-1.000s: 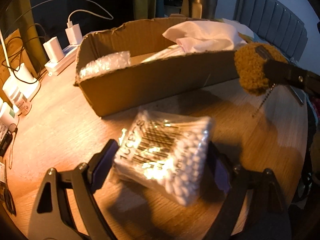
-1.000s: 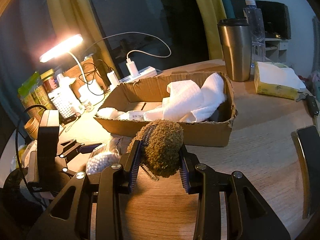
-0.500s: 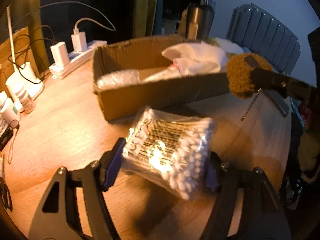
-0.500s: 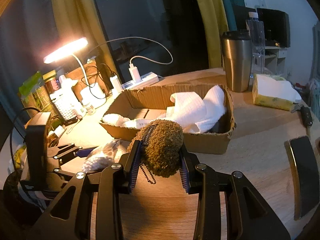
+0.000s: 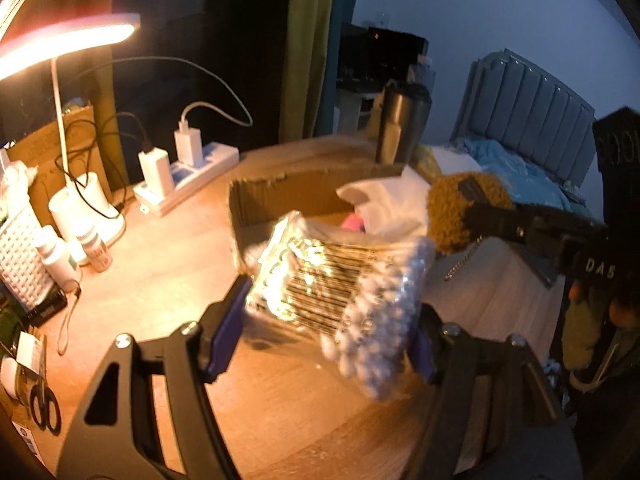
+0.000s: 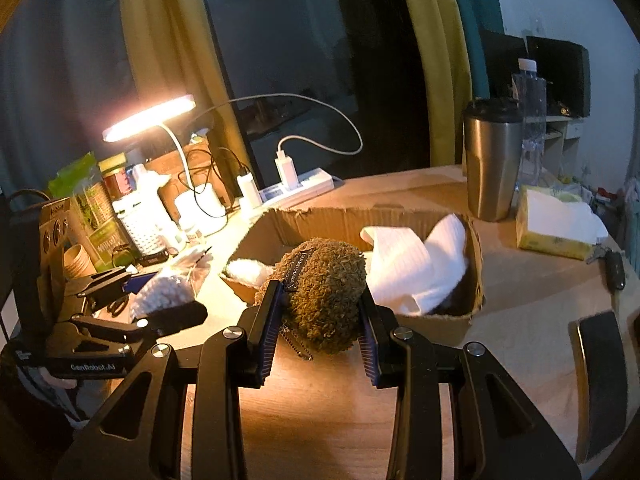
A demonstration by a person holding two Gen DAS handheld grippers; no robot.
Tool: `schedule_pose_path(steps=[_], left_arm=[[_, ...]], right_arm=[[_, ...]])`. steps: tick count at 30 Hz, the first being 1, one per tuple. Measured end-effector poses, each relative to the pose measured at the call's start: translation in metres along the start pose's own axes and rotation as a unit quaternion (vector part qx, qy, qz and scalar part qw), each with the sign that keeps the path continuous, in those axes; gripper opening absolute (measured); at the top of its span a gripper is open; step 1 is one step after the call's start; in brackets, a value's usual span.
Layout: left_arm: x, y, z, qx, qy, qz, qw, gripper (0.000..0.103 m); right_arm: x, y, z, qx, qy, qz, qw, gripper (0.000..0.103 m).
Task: Organize soft objects
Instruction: 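Lift and carry the pouch and cotton-swab bag over the cardboard box, then lower both items into the box and open both tools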
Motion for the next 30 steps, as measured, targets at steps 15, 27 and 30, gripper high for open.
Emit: schedule_pose_path(steps=[15, 27, 30], left_arm=[[-0.057, -0.012, -0.012, -0.010, -0.030, 0.052, 0.9982, 0.070], [-0.078, 0.021, -0.031, -0.033, -0.056, 0.045, 0.9968, 0.070], [-0.080, 0.033, -0.031, -0.034, -0.056, 0.039, 0.9971, 0.070]], right_arm=[[-0.036, 0.003, 0.004, -0.001, -0.012, 0.026, 1.000, 0.037], [-0.051, 0.028, 0.016, -0.011, -0.010, 0.023, 1.000, 0.037], [-0.053, 0.036, 0.019, -0.014, -0.008, 0.019, 1.000, 0.037]])
Point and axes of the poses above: each gripper's, at about its wrist camera, not at the fingertips, and y roughly the way its jaws point, z to its right, x to its underside, the point moved 10 cm from there along y, roughly the way its jaws point, and after that the axes turned 6 degrees about -y, right-handed, at the moved point
